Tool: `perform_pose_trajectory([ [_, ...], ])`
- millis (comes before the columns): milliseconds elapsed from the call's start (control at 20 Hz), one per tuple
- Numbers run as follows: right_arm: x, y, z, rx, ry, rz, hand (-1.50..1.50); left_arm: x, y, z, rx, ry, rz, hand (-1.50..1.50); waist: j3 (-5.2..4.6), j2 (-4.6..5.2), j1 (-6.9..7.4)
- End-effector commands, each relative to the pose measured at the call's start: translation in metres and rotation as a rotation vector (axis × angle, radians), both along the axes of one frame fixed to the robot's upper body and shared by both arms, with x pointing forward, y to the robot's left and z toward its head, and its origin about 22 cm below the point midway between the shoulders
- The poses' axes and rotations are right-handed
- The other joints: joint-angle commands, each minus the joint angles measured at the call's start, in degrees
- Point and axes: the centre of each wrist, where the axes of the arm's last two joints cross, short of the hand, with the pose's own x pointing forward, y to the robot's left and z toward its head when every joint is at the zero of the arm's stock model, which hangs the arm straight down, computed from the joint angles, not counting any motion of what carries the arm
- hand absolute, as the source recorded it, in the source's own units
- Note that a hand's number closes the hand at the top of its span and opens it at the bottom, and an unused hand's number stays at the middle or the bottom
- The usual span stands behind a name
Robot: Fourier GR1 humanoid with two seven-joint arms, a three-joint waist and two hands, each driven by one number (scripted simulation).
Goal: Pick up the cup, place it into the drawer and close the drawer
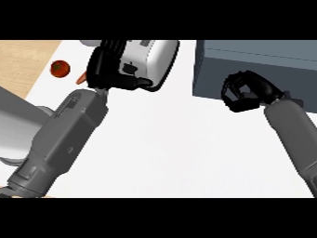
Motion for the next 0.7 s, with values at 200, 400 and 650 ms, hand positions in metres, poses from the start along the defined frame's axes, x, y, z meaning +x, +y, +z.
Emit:
perform_pose_trajectory([
  [200,0.03,-0.029,0.079,-0.003,-0.16,-0.175,1.5,-0.002,0.014,0.002,0.004,-0.011,-0.033,-1.5,-0.23,1.44,3.58],
  [400,0.027,-0.048,0.092,0.02,-0.151,-0.168,1.5,-0.007,0.009,-0.005,-0.017,-0.007,-0.053,-1.5,-0.26,1.67,3.87],
  [650,0.025,-0.052,0.099,0.037,-0.145,-0.154,1.5,-0.006,0.009,-0.002,-0.02,-0.005,-0.067,-1.5,-0.26,1.73,3.57],
])
